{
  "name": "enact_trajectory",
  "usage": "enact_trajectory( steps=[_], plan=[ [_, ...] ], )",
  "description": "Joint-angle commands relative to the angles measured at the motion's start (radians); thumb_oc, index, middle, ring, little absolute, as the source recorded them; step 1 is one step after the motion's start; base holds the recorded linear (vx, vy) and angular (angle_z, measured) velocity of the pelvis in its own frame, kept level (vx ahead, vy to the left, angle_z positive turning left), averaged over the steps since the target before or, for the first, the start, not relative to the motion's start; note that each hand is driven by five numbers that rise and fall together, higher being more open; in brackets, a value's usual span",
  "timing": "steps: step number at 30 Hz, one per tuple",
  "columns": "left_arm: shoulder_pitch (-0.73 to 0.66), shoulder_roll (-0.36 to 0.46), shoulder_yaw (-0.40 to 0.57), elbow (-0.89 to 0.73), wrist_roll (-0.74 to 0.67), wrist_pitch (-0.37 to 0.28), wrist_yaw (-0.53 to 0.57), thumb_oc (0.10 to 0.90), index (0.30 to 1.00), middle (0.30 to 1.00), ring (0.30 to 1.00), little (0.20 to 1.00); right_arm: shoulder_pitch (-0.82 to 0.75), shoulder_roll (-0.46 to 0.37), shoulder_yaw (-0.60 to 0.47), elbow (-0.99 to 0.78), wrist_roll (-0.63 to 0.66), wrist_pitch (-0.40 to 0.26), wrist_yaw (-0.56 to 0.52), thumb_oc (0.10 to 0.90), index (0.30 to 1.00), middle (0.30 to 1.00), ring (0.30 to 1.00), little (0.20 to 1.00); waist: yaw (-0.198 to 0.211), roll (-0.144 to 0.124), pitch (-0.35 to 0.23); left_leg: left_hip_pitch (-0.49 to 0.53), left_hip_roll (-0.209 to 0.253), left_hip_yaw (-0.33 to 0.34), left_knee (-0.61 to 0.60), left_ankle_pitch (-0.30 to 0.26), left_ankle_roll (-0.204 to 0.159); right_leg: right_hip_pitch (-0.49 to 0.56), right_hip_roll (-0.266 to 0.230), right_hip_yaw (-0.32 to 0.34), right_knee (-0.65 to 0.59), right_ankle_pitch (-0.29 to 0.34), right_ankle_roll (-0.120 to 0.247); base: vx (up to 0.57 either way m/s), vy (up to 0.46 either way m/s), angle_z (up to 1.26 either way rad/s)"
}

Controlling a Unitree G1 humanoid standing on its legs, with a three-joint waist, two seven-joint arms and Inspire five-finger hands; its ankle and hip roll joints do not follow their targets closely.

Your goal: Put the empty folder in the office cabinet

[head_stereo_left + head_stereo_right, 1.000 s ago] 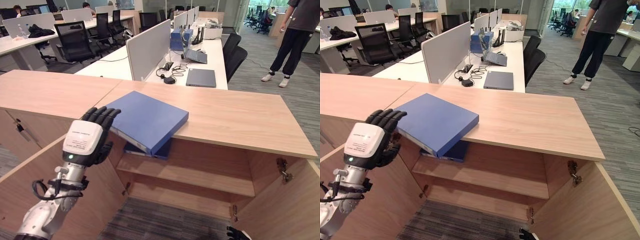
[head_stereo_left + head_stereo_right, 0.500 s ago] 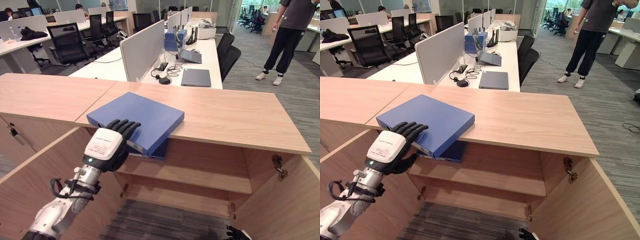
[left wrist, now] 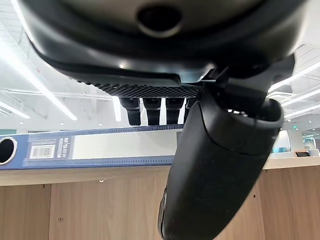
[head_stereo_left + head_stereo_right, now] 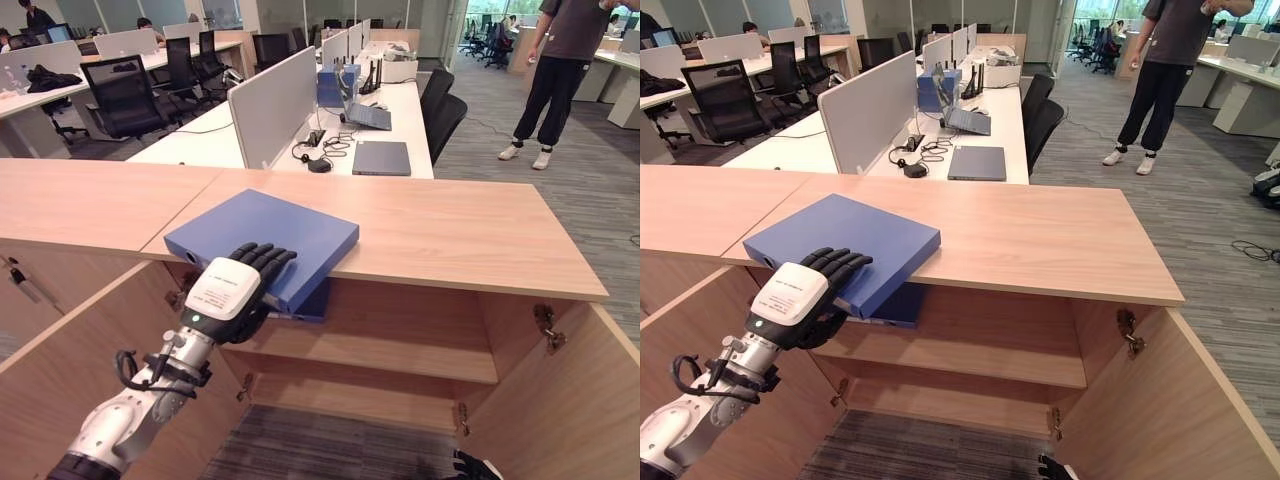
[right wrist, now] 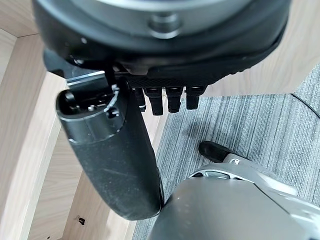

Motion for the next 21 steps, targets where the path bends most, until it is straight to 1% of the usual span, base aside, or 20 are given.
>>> enact_trajectory(
  steps=[1, 10, 16, 17, 18, 19, 21],
  plan=[
    [-0.206, 0.047, 0.016, -0.018, -0.015, 0.002, 0.046, 0.800, 0.900, 0.900, 0.900, 0.900, -0.072, -0.046, 0.016, -0.021, -0.007, -0.034, -0.001, 0.800, 0.900, 0.900, 0.900, 0.900, -0.004, 0.025, 0.045, 0.055, 0.029, -0.014, 0.009, -0.076, -0.034, 0.128, -0.055, -0.014, 0.038, -0.198, 0.099, 0.00, 0.000, 0.00],
    [-0.217, 0.042, 0.007, 0.000, -0.019, 0.004, 0.038, 0.800, 0.900, 0.900, 0.900, 0.900, -0.073, -0.048, 0.016, -0.030, -0.006, -0.035, 0.000, 0.800, 0.900, 0.900, 0.900, 0.900, -0.008, 0.022, 0.044, 0.055, 0.029, -0.012, 0.007, -0.075, -0.034, 0.128, -0.053, -0.013, 0.036, -0.198, 0.098, 0.00, 0.000, 0.00],
    [-0.234, 0.045, -0.001, 0.026, -0.018, 0.011, 0.033, 0.800, 0.900, 0.900, 0.900, 0.900, -0.067, -0.052, 0.012, -0.033, -0.010, -0.034, -0.003, 0.800, 0.900, 0.900, 0.900, 0.900, -0.013, 0.015, 0.048, 0.049, 0.031, -0.007, 0.004, -0.072, -0.035, 0.119, -0.049, -0.011, 0.033, -0.191, 0.101, 0.00, 0.000, 0.00],
    [-0.234, 0.044, -0.003, 0.030, -0.020, 0.012, 0.030, 0.569, 0.554, 0.554, 0.554, 0.554, -0.066, -0.053, 0.011, -0.031, -0.010, -0.033, -0.004, 0.800, 0.900, 0.900, 0.900, 0.900, -0.013, 0.013, 0.049, 0.047, 0.031, -0.007, 0.003, -0.071, -0.035, 0.116, -0.049, -0.010, 0.032, -0.189, 0.100, 0.00, 0.000, 0.00],
    [-0.235, 0.044, -0.003, 0.030, -0.020, 0.012, 0.030, 0.519, 0.479, 0.479, 0.479, 0.479, -0.066, -0.053, 0.010, -0.031, -0.010, -0.033, -0.004, 0.800, 0.900, 0.900, 0.900, 0.900, -0.013, 0.013, 0.049, 0.047, 0.031, -0.007, 0.003, -0.071, -0.035, 0.116, -0.049, -0.010, 0.032, -0.189, 0.100, 0.00, 0.000, 0.00],
    [-0.233, 0.043, 0.000, 0.033, -0.022, 0.013, 0.028, 0.400, 0.300, 0.300, 0.300, 0.300, -0.064, -0.053, 0.007, -0.031, -0.009, -0.032, -0.004, 0.800, 0.900, 0.900, 0.900, 0.900, -0.014, 0.011, 0.050, 0.045, 0.032, -0.005, 0.002, -0.070, -0.036, 0.114, -0.049, -0.008, 0.031, -0.187, 0.101, 0.00, 0.000, 0.00],
    [-0.234, 0.041, 0.000, 0.035, -0.025, 0.014, 0.025, 0.400, 0.300, 0.300, 0.300, 0.300, -0.064, -0.052, 0.005, -0.026, -0.008, -0.031, -0.003, 0.800, 0.900, 0.900, 0.900, 0.900, -0.014, 0.009, 0.050, 0.043, 0.032, -0.004, 0.002, -0.070, -0.036, 0.113, -0.048, -0.008, 0.031, -0.186, 0.101, 0.00, 0.000, 0.00]
  ],
)
